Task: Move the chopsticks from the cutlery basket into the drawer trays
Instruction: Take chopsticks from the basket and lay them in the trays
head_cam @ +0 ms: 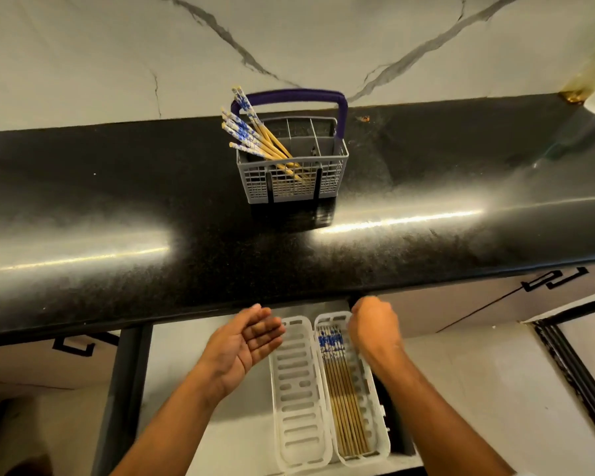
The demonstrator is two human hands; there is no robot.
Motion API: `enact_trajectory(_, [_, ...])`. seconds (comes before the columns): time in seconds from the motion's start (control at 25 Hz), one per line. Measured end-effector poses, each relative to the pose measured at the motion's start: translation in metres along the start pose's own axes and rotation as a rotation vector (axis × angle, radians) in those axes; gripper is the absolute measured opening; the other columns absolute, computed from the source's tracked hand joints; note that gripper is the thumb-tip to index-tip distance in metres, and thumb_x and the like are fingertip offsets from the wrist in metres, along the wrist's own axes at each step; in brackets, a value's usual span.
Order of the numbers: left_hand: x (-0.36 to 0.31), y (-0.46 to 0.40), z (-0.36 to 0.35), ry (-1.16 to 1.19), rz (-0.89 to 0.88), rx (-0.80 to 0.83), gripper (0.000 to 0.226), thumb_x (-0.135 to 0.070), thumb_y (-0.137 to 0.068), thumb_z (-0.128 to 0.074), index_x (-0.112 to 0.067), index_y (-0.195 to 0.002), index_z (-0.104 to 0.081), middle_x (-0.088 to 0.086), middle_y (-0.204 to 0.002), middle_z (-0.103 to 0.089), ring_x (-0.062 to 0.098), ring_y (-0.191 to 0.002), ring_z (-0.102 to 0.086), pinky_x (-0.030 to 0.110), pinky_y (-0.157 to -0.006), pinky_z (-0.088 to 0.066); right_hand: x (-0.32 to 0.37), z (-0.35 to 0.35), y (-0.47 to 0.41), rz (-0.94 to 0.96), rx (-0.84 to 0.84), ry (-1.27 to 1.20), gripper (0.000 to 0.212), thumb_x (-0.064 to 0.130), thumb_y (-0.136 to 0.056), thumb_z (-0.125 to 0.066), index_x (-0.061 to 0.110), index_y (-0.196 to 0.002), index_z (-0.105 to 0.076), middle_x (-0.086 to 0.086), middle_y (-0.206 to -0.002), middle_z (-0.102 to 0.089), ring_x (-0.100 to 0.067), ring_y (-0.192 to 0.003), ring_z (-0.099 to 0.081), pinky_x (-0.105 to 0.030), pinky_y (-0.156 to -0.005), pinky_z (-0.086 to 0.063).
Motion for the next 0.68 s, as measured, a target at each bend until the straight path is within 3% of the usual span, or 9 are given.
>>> enact_trajectory(0.16, [-0.084,0.002,-0.036,-0.011,-0.156,0.025,0.020,-0.021,-0.096,-0.057,-0.006,-0.099,-0.070,0.017,-0.089,-0.076,0.027,-0.083,-0.075,0.039,-0.078,-0.062,0.039,0.086,-0.019,0.119,-0.219,-0.173,0.022,0.009,-0.090,-0.054,0.010,-0.076,-0.072,-0.010,-0.073,-0.071,-0.026,-0.064,-0.066,-0.035,-0.064,-0.059])
enact_trajectory(0.24, [-0.127,0.002,-0.060,-0.091,-0.275,0.006,0.018,-0.018,-0.095,-0.059,-0.005,-0.103,-0.069,0.017,-0.092,-0.075,0.027,-0.086,-0.074,0.039,-0.082,-0.061,0.063,0.116,-0.024,0.194,-0.296,-0.242,0.021,0.010,-0.089,-0.055,0.010,-0.076,-0.072,-0.008,-0.071,-0.071,-0.023,-0.062,-0.065,-0.034,-0.062,-0.058])
enact_trajectory(0.36, [-0.178,-0.004,-0.097,-0.257,-0.539,-0.132,0.013,-0.014,-0.094,-0.063,-0.005,-0.102,-0.067,0.017,-0.093,-0.071,0.024,-0.085,-0.068,0.040,-0.086,-0.057,0.092,0.140,-0.027,0.275,-0.374,-0.256,0.023,0.013,-0.090,-0.055,0.012,-0.072,-0.070,-0.005,-0.071,-0.069,-0.016,-0.056,-0.054,-0.026,-0.054,-0.045])
enact_trajectory(0.4, [-0.192,-0.008,-0.106,-0.304,-0.627,-0.195,0.016,-0.015,-0.092,-0.065,-0.006,-0.105,-0.067,0.013,-0.092,-0.071,0.023,-0.083,-0.067,0.041,-0.086,-0.057,0.101,0.144,-0.026,0.307,-0.391,-0.257,0.026,0.013,-0.090,-0.055,0.014,-0.065,-0.064,-0.002,-0.065,-0.064,-0.011,-0.053,-0.048,-0.013,-0.050,-0.034])
enact_trajectory(0.44, [-0.202,-0.014,-0.112,-0.336,-0.688,-0.254,0.023,-0.019,-0.090,-0.068,-0.007,-0.110,-0.067,0.009,-0.090,-0.073,0.021,-0.081,-0.068,0.043,-0.086,-0.058,0.106,0.146,-0.023,0.330,-0.401,-0.259,0.030,0.013,-0.090,-0.055,0.016,-0.060,-0.057,0.002,-0.060,-0.057,-0.007,-0.050,-0.043,-0.010,-0.045,-0.034])
enact_trajectory(0.56, [-0.221,-0.037,-0.119,-0.355,-0.726,-0.390,0.040,-0.024,-0.087,-0.072,-0.008,-0.123,-0.065,0.004,-0.082,-0.074,0.019,-0.082,-0.074,0.043,-0.084,-0.061,0.109,0.147,-0.024,0.342,-0.405,-0.278,0.025,0.016,-0.090,-0.057,0.017,-0.066,-0.064,0.006,-0.059,-0.052,-0.004,-0.048,-0.043,-0.014,-0.040,-0.031])
enact_trajectory(0.68, [-0.223,-0.054,-0.123,-0.282,-0.698,-0.418,0.029,-0.018,-0.091,-0.068,-0.007,-0.118,-0.067,0.005,-0.086,-0.074,0.016,-0.080,-0.074,0.038,-0.078,-0.063,0.099,0.144,-0.032,0.331,-0.319,-0.310,0.023,0.019,-0.092,-0.058,0.024,-0.070,-0.064,0.006,-0.067,-0.062,-0.004,-0.056,-0.053,-0.013,-0.046,-0.033])
Point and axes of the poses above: each hand's wrist, its own y-axis away from the middle knuckle, its own z-axis out of the back of the hand, x = y × z, the point moved 4 cm from there along -y, towards the middle knuckle
